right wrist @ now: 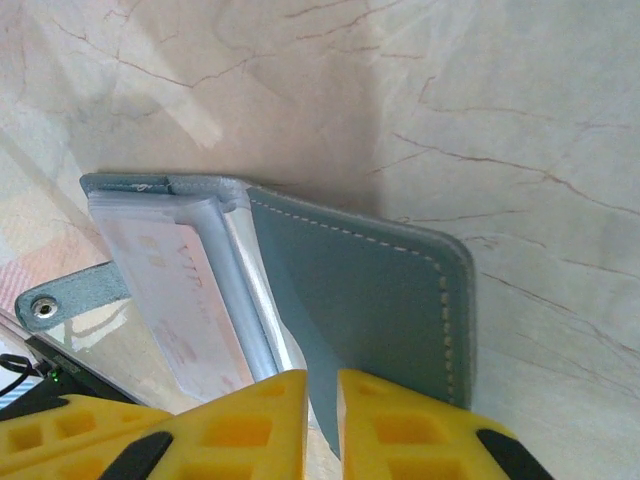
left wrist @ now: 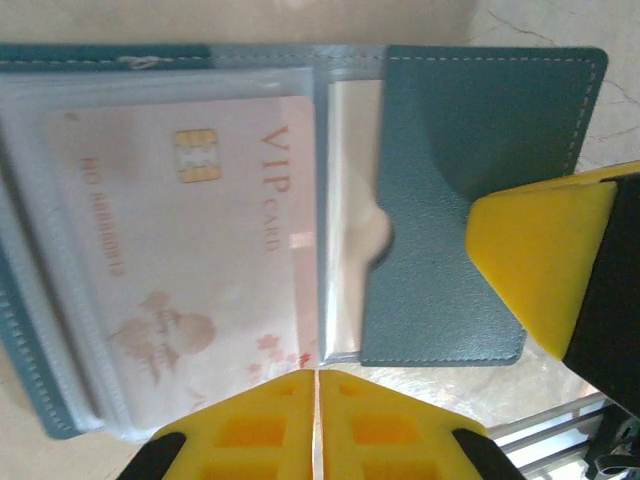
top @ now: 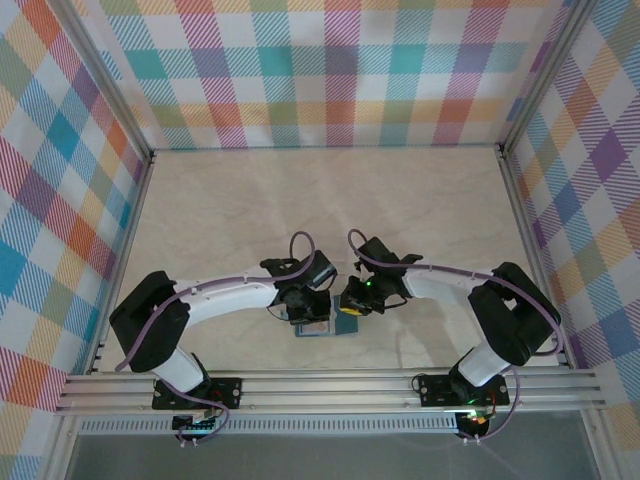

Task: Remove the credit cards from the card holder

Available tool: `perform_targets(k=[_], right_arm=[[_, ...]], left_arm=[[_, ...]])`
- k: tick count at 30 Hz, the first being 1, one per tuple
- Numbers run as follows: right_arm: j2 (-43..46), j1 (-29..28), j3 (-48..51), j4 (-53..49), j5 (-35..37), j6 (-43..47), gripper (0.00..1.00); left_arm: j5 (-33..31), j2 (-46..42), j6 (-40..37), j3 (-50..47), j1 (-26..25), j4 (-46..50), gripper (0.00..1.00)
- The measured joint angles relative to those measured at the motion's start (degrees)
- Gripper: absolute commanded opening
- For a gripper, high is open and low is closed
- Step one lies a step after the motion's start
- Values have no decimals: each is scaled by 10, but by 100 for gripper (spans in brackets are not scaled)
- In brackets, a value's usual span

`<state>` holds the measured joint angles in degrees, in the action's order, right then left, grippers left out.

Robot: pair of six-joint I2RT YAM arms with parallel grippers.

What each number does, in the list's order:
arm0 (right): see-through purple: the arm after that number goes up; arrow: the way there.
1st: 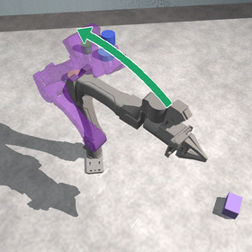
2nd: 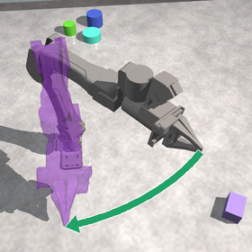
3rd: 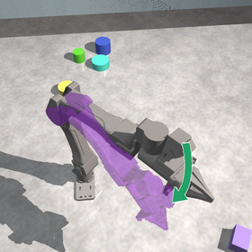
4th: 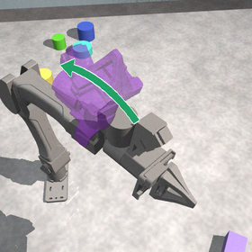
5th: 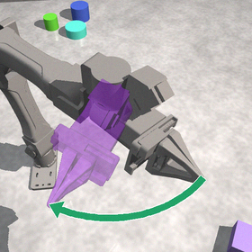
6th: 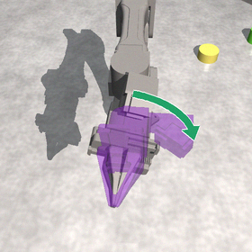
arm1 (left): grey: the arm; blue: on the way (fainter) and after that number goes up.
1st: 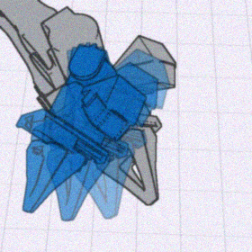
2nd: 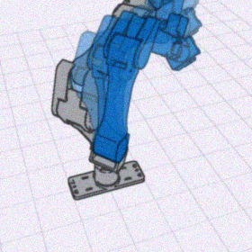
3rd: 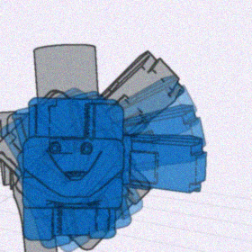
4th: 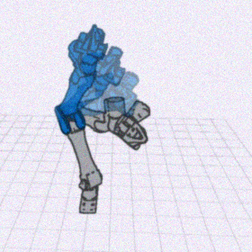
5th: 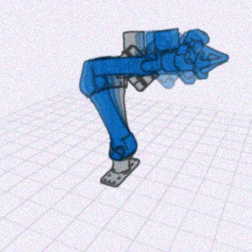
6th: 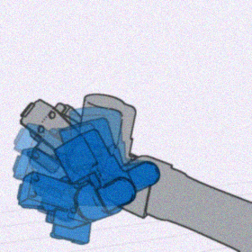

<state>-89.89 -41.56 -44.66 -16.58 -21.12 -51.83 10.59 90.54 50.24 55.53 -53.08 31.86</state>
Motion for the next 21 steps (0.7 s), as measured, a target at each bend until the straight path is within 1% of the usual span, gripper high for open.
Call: perform_targets(k=[7,13,21], right_arm=[[-14,-12,-4,2,0,3,27],[-37,-31,-35,-2,-2,14,30],[-61,-54,-74,-36,22,23,34]], left_arm=[[-9,-1,-21,-24,32,21,11],[-8,-2,-38,-30,51,26,11],[-2,1,-49,-41,57,23,11]])
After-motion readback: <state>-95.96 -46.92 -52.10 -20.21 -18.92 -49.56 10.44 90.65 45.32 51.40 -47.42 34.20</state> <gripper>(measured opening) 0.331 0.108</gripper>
